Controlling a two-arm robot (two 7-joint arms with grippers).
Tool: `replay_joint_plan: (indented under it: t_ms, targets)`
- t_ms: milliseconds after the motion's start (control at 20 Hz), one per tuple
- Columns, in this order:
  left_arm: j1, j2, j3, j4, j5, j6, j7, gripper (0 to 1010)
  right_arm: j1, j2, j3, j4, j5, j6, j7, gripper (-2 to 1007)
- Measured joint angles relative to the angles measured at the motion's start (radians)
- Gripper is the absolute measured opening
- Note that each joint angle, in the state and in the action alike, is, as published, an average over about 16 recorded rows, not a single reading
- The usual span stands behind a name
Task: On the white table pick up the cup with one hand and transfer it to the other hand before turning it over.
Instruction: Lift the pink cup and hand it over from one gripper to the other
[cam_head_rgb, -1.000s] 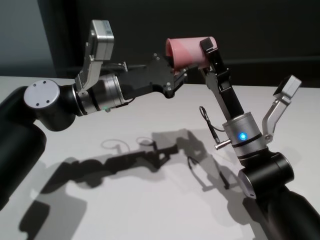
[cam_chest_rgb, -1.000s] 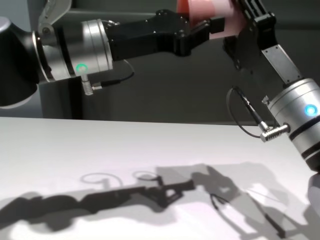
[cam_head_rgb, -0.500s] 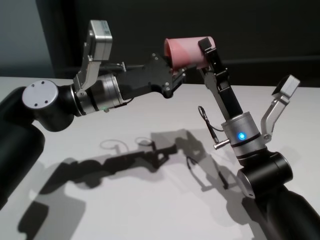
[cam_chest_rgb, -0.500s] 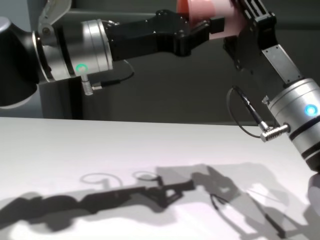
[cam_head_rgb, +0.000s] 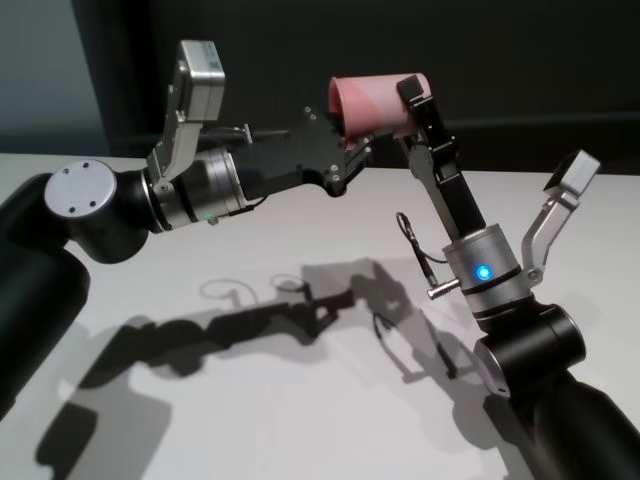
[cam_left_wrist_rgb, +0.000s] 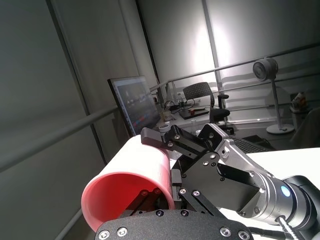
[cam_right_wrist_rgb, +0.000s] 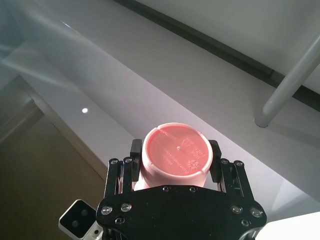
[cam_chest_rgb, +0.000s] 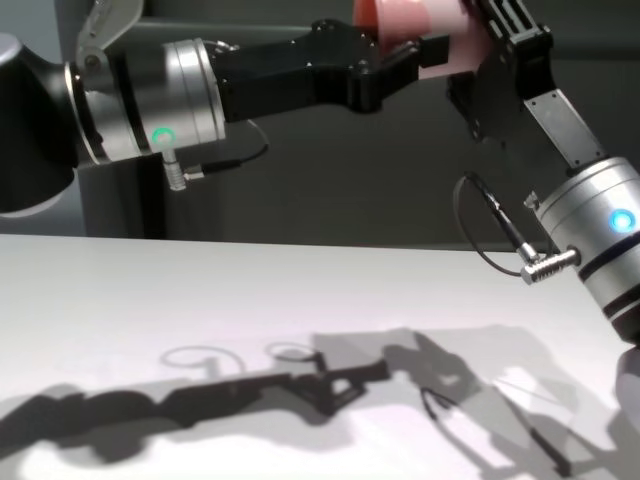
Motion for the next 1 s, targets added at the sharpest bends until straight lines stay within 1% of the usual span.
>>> replay_joint_plan:
  t_ms: [600, 800, 1000]
  targets:
    - [0.000, 0.000, 0.000, 0.000, 0.000, 0.000, 0.000, 52, 0.000, 0.000, 0.000, 0.000, -0.001, 0.001, 0.000, 756]
    - [0.000, 0.000, 0.000, 0.000, 0.000, 0.000, 0.000, 92, -0.001, 0.000, 0.000, 0.000, -0.001, 0.001, 0.000, 756]
    - [0.000, 0.000, 0.000, 0.000, 0.000, 0.000, 0.000, 171, -0.001, 0.000, 0.000, 0.000, -0.001, 0.001, -0.001, 756]
